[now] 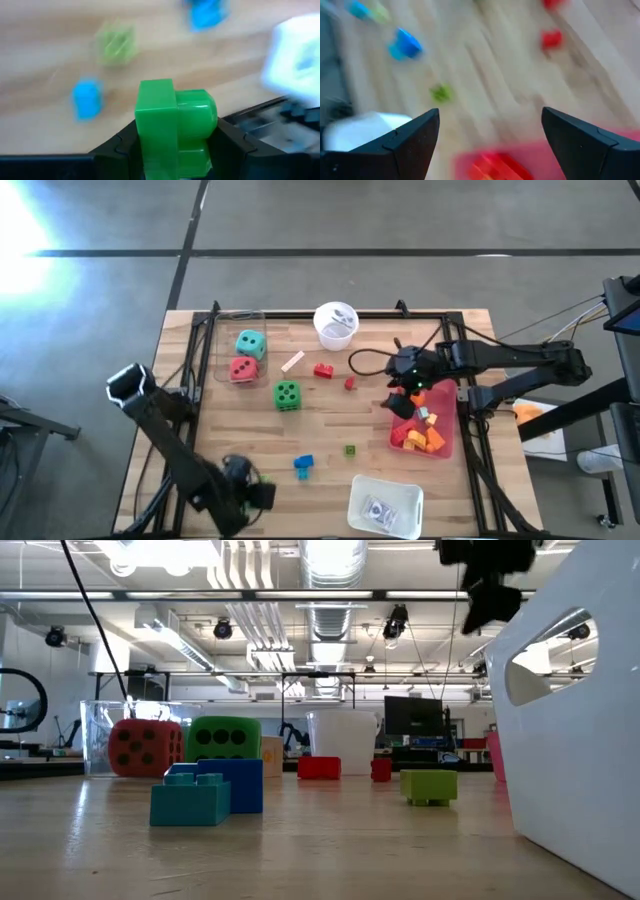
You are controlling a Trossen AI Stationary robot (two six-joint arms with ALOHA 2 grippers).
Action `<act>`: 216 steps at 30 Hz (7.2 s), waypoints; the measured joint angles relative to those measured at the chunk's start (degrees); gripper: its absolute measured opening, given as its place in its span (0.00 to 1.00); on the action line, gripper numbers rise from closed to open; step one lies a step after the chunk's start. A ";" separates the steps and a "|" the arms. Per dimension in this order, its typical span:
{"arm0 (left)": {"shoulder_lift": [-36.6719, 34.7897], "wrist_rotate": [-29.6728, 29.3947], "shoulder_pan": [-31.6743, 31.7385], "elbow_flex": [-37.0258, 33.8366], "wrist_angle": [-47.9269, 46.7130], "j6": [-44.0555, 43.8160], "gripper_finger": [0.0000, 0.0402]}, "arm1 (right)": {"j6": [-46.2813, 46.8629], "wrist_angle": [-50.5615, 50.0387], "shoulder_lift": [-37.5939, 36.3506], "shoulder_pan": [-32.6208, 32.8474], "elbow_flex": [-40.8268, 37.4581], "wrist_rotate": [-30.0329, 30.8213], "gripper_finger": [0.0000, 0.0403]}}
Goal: Pick & Place Toys
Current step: Put the green game piece into the pink bin
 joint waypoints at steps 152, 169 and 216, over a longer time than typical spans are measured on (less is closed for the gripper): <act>-23.90 10.57 43.60 -0.09 19.72 78.60 0.86 | 49.30 -14.42 0.10 10.33 -14.49 4.21 0.40; -27.71 6.74 43.55 -0.09 16.20 79.10 0.86 | 56.10 -1.55 0.20 8.96 -24.38 7.45 0.40; -27.71 5.17 43.51 -0.09 12.65 79.04 0.86 | 43.80 3.87 9.71 1.54 -25.49 5.23 0.50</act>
